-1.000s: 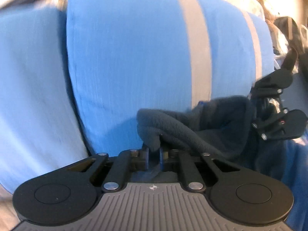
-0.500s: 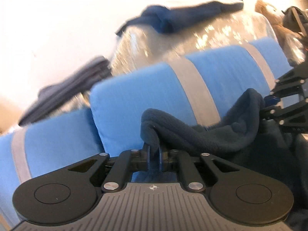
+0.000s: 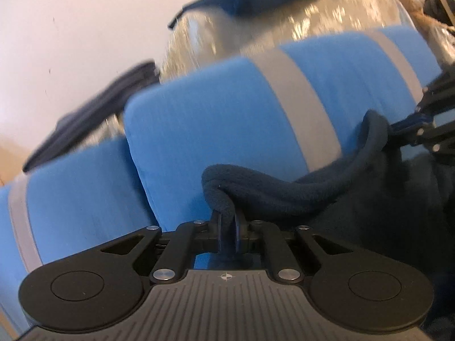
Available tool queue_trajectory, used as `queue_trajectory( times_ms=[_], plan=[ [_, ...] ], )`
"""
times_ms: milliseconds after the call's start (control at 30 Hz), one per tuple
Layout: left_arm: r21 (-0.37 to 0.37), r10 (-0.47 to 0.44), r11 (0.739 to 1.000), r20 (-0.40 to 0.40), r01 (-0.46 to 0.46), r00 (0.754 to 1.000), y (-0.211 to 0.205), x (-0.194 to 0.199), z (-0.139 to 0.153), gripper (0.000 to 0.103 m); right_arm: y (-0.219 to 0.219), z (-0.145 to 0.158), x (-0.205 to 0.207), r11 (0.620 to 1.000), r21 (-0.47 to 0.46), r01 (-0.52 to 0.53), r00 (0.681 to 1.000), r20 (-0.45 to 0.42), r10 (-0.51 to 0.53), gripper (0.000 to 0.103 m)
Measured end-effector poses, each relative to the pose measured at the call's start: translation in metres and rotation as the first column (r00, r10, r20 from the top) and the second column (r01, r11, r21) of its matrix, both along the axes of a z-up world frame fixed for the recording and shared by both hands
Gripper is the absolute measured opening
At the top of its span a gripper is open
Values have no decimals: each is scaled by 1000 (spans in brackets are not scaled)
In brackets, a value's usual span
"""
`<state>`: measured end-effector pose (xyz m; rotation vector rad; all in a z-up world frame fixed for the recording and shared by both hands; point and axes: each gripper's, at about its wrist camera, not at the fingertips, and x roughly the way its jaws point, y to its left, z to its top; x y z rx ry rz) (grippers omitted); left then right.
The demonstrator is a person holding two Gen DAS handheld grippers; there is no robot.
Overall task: Fold clothes
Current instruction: 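Grasp the hood with the left gripper while the right gripper holds it, then open both grippers and release the hood onto the pillows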
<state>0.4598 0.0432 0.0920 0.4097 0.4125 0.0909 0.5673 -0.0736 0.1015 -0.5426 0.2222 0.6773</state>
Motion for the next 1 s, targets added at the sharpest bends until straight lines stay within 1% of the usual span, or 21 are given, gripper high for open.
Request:
queue_trajectory(
  times_ms=[100, 167, 200, 233, 267, 300, 333, 367, 400, 467, 500, 567, 633, 667, 700, 767, 833, 900, 933, 967, 1000],
  plan=[
    [1, -2, 1000, -30, 2, 1000, 4, -1, -19, 13, 8, -18, -5, 999, -48, -13, 1000, -8, 13, 8],
    [-7, -12, 1000, -60, 12, 998, 8, -2, -28, 16, 10, -26, -6, 998, -63, -18, 1000, -18, 17, 10],
    [-11, -18, 1000, -77, 17, 997, 12, -2, -30, 18, 11, -30, -7, 997, -69, -19, 1000, -24, 17, 18],
    [-14, -23, 1000, -95, 22, 995, 15, -3, -31, 25, 12, -33, -7, 997, -78, -16, 999, -34, 14, 27],
    [-16, -29, 1000, -113, 27, 993, 19, -4, -32, 36, 12, -36, -7, 996, -88, -12, 999, -38, 9, 31],
    [-12, -33, 999, -134, 31, 991, 23, -6, -33, 42, 12, -38, -8, 995, -98, -10, 999, -44, 6, 39],
    [-9, -39, 999, -156, 38, 987, 28, -8, -34, 50, 12, -40, -9, 994, -107, -8, 999, -50, 2, 46],
    [-14, -50, 999, -174, 49, 983, 34, -11, -34, 55, 12, -41, -10, 993, -118, -4, 998, -55, -2, 63],
    [-19, -62, 998, -192, 59, 980, 39, -15, -35, 57, 12, -44, -11, 991, -137, 1, 998, -55, -9, 75],
    [-42, -77, 997, -217, 69, 973, 50, -23, -37, 60, 11, -47, -13, 984, -177, -10, 998, -64, -2, 77],
    [-50, -75, 997, -228, 66, 971, 55, -28, -38, 61, 9, -50, -16, 981, -192, -8, 998, -65, -5, 79],
    [-37, -57, 998, -256, 49, 965, 63, -37, -41, 61, 5, -55, -21, 977, -214, 17, 997, -72, -34, 81],
    [-8, -35, 999, -281, 34, 959, 69, -49, -44, 61, 1, -60, -26, 971, -236, 42, 995, -79, -63, 83],
    [-7, -30, 1000, -288, 29, 957, 72, -56, -44, 61, -2, -61, -30, 969, -242, 55, 993, -86, -78, 84],
    [-18, -32, 999, -294, 27, 955, 75, -65, -42, 61, -6, -61, -33, 966, -249, 68, 991, -93, -94, 85],
    [-63, -39, 998, -300, 21, 953, 82, -85, -33, 61, -13, -62, -40, 962, -258, 93, 986, -108, -124, 86],
    [-115, -50, 993, -308, 15, 950, 89, -106, -18, 61, -26, -56, -51, 966, -233, 109, 978, -147, -146, 89],
    [-152, -46, 988, -319, -3, 947, 93, -127, -5, 63, -39, -48, -61, 970, -204, 129, 967, -190, -169, 95],
    [-166, -39, 986, -321, -15, 946, 96, -136, 2, 66, -45, -43, -66, 972, -188, 141, 960, -214, -180, 98],
    [-174, -27, 984, -320, -30, 947, 98, -145, 10, 70, -52, -38, -72, 974, -168, 151, 952, -239, -189, 103],
    [-178, -11, 983, -315, -48, 949, 101, -156, 16, 72, -58, -35, -79, 976, -145, 165, 944, -263, -199, 103]
  ],
)
